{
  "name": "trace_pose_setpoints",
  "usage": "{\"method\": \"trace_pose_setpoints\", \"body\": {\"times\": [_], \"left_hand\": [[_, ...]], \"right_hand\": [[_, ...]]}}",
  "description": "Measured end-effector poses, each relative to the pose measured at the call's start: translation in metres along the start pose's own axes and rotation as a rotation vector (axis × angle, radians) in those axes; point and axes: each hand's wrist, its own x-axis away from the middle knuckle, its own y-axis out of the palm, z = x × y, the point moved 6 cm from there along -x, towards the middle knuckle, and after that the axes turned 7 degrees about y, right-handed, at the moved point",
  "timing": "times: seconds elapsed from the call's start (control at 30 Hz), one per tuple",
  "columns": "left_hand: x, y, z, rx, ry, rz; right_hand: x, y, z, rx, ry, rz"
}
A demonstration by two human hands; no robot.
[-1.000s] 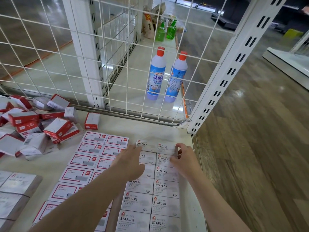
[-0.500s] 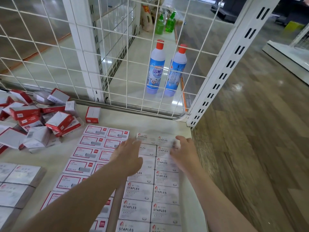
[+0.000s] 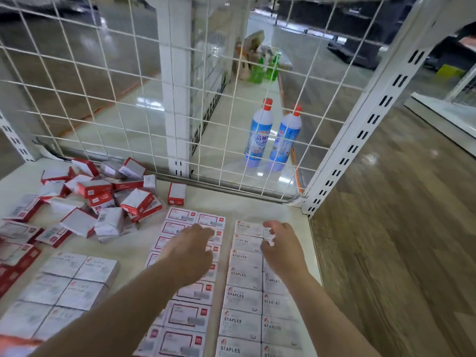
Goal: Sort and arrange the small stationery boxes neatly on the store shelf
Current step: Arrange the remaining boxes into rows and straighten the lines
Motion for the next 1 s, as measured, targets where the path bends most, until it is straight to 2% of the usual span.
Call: {"method": "trace_pose_setpoints", "body": {"times": [0.27,0.57,0.73,0.9,1.0], "left_hand": [[0.058,-0.063,-0.085,-0.082,-0.144,0.046],[0.105,-0.087,-0.155,-0.376,-0.141,0.008],[0.108,-0.099,-0.186,-0.273,-0.164,0.104],[0.097,-0.077,-0.19,-0.25,-0.042,-0.019],[0.088,-0.072,-0.193,-0.244,-0.04,-0.023]], "right_hand": [[0.037,0.047,-0.081,0.026,-0.033,-0.096],[0.058,0.1,-0.147,0.074,-0.097,-0.168],[0.051,0.123,-0.171,0.092,-0.081,-0.169],[0.031,0.136,-0.193,0.051,-0.058,-0.155],[0.02,0.142,-0.203,0.052,-0.055,-0.181]]}}
